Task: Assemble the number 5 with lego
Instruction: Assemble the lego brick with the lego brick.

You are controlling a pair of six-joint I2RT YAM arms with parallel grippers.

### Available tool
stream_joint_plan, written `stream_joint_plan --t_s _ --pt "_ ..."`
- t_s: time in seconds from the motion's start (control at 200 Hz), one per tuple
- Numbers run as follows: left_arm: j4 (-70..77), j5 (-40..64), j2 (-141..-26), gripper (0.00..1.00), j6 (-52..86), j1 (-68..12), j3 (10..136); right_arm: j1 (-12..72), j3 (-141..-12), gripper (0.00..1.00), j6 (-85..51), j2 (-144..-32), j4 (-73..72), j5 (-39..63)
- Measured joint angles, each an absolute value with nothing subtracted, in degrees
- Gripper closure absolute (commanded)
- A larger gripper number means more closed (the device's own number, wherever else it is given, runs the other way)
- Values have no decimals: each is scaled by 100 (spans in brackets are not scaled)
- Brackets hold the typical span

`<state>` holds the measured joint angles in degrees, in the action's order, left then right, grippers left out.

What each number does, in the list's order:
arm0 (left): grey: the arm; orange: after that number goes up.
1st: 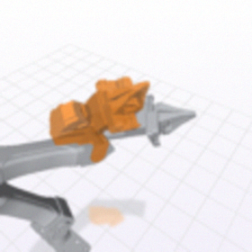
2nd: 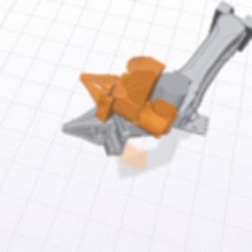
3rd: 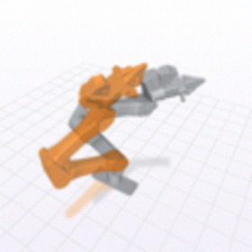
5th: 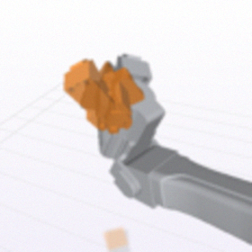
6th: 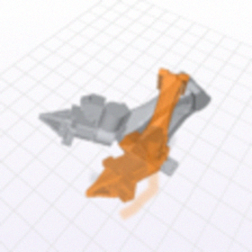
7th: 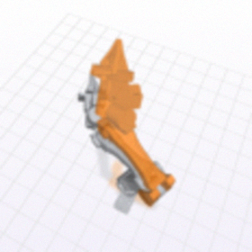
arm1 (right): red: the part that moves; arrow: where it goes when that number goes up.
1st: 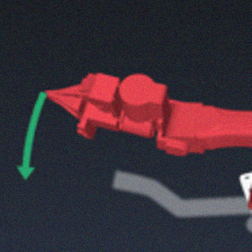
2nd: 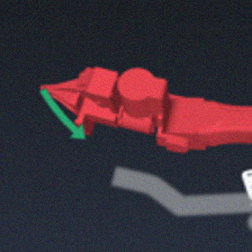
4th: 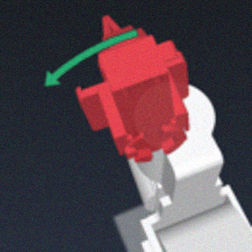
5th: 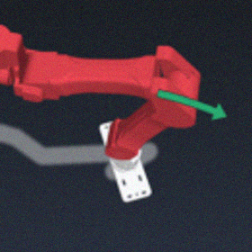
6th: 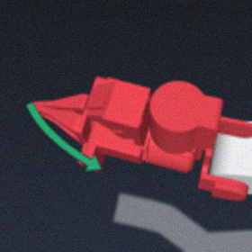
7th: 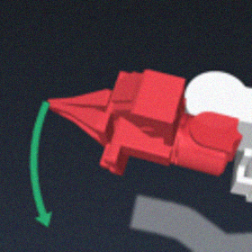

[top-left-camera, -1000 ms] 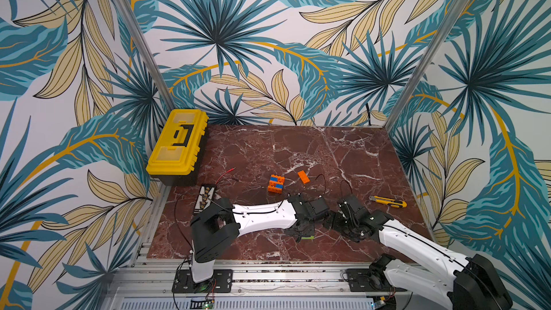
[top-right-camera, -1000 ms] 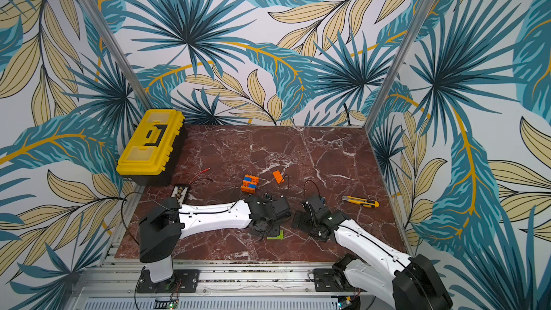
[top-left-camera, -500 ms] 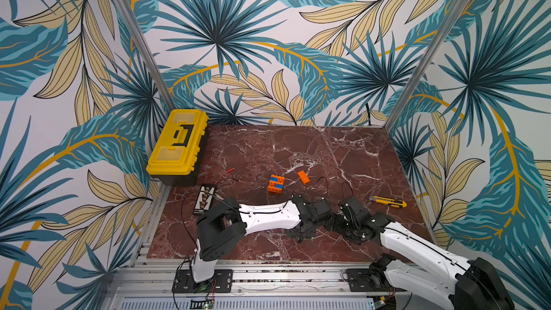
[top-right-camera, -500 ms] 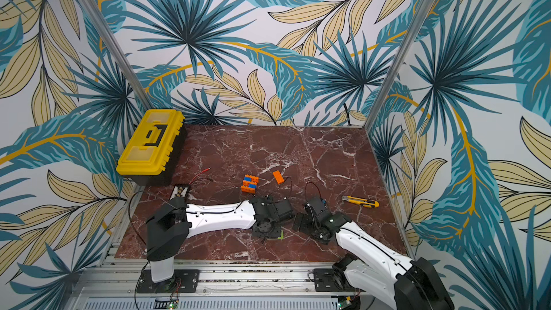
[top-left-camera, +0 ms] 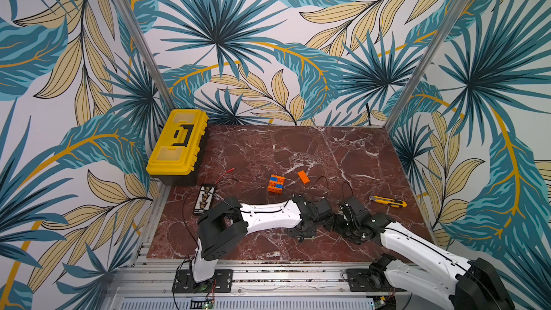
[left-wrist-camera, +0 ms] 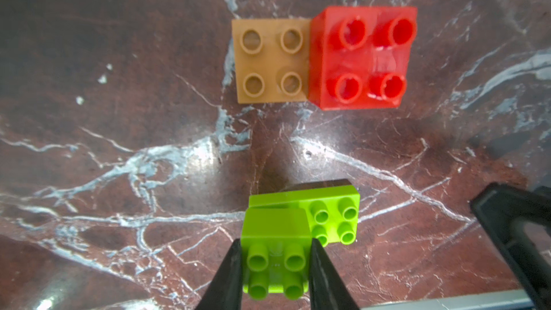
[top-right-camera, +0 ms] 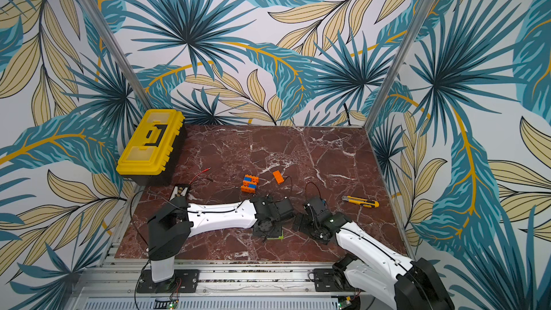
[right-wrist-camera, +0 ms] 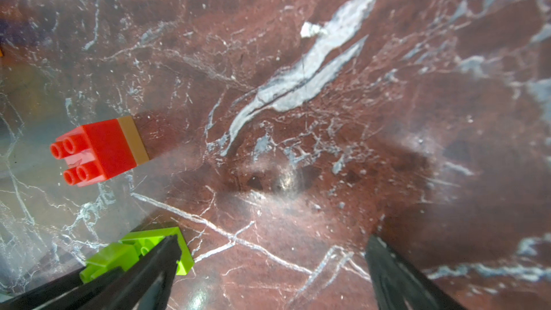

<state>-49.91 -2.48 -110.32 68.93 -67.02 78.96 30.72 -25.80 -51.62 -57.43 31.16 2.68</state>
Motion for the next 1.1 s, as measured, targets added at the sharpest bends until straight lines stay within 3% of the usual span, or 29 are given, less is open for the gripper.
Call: stream_joint_plan --t_s 0.731,0.971,1.101 --pt "-6053 -123 -11832 75 6890 -6700 8993 3033 -2580 1 -5162 -5743 3122 198" --pt "-5846 38 -11758 84 6838 -6602 8742 3004 -2580 1 -5190 -5743 3124 132" --pt "-5627 242 -11668 85 6816 -6497 8536 3002 -2580 1 -5210 -5743 3124 119"
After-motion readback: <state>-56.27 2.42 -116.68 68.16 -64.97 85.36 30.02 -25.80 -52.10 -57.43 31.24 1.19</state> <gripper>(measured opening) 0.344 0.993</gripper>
